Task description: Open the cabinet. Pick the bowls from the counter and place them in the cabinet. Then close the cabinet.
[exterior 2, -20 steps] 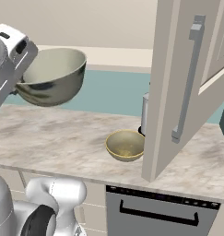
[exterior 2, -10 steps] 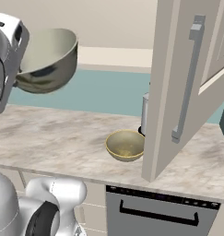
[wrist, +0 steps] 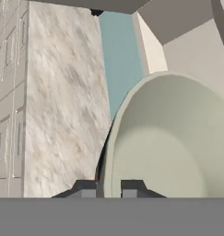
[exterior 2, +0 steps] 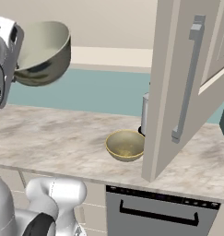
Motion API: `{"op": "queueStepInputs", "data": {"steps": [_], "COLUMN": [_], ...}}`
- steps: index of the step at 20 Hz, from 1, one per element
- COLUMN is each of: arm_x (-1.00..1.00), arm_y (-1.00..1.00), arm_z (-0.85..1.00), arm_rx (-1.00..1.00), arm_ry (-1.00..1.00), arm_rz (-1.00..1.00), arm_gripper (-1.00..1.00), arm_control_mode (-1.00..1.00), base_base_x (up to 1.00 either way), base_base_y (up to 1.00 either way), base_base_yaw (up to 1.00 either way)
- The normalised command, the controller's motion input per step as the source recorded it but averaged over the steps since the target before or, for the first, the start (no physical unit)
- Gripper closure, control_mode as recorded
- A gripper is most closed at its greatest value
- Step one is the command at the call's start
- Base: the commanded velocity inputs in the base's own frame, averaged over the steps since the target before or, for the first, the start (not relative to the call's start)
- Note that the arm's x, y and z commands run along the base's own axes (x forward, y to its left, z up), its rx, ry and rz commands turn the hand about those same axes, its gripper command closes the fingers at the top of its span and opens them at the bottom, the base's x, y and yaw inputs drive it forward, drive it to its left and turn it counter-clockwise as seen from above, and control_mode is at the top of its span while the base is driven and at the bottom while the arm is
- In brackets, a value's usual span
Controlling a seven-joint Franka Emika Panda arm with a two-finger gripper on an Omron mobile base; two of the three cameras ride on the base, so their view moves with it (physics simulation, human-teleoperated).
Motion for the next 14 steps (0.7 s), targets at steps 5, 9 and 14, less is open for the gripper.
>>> {"op": "queueStepInputs", "data": {"steps": [5, 9, 14], "arm_x": [0.76, 0.7, 0.53], "arm_y": [0.0, 0.0, 0.0], "arm_z": [0.01, 0.06, 0.03], "arm_rx": [0.05, 0.13, 0.1], "arm_ry": [0.15, 0.05, -0.01], "arm_rz": [0.0, 0.0, 0.0], "arm_gripper": [1.0, 1.0, 1.0], "arm_control_mode": [-1.0, -1.0, -1.0], "base_base_x": [0.0, 0.0, 0.0], "base_base_y": [0.0, 0.0, 0.0], "base_base_yaw": [0.0, 0.0, 0.0]}}
